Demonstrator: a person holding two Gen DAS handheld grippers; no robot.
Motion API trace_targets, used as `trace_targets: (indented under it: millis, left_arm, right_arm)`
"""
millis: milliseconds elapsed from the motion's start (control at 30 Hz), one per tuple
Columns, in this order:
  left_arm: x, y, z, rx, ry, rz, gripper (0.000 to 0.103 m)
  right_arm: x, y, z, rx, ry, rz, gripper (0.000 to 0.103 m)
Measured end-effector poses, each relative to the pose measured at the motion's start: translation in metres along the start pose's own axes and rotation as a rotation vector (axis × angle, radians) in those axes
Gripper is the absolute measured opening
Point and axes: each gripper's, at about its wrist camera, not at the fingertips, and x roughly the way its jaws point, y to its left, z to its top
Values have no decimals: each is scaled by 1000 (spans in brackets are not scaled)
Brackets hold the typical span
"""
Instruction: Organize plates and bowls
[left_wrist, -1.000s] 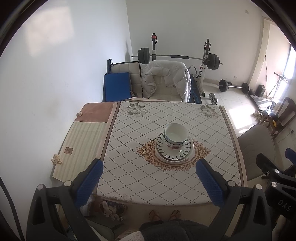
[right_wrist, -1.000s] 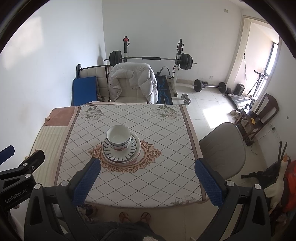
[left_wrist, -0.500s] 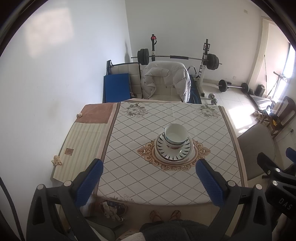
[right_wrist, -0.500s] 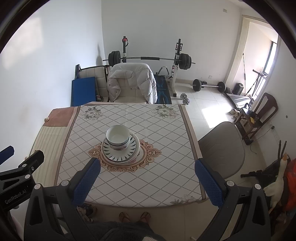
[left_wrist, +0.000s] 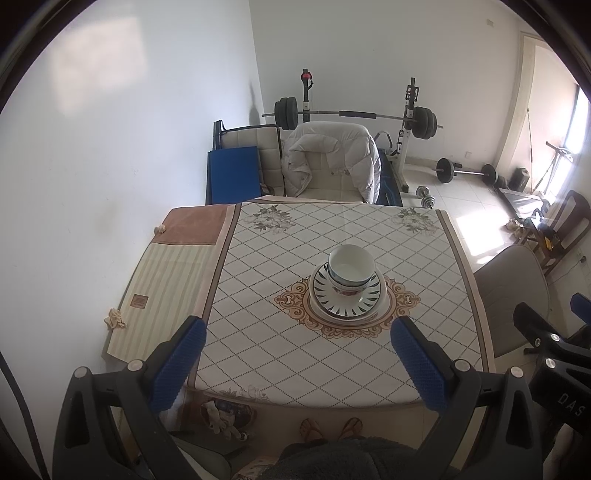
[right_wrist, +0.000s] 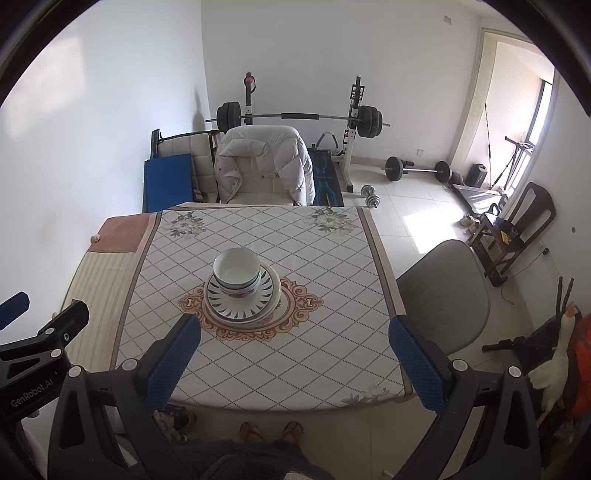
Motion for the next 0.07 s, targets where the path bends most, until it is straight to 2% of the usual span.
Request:
trace_targets:
  millis: [67]
  left_arm:
    - [-2, 1, -1, 3, -3, -2, 103]
  right_arm:
    - [-1, 2, -1, 1, -1, -3, 103]
